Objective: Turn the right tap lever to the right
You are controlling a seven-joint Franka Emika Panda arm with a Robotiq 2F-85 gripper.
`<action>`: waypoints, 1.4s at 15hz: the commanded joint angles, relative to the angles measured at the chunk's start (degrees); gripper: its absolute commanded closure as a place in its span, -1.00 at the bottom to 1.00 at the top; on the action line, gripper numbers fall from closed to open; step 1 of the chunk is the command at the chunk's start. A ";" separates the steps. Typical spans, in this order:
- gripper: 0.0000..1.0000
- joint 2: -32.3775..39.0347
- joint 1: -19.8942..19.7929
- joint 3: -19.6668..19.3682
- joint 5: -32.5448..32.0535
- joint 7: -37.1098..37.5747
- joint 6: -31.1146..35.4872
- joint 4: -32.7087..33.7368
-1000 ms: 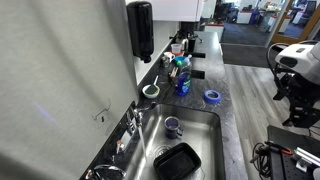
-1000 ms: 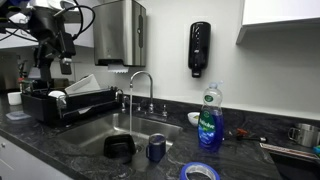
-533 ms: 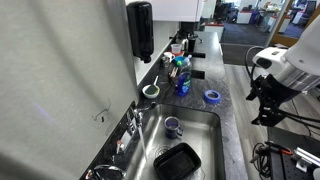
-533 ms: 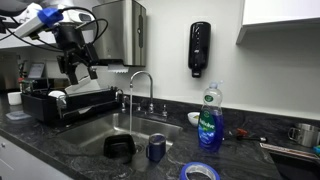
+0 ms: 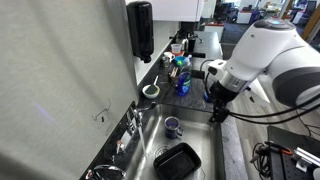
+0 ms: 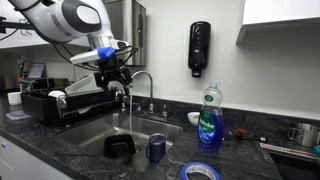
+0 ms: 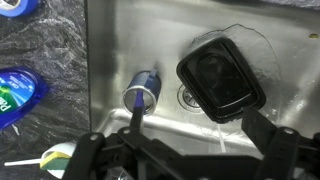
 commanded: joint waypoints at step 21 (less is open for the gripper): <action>-1.00 34.16 -7.24 3.28 14.43 -22.44 7.51 29.60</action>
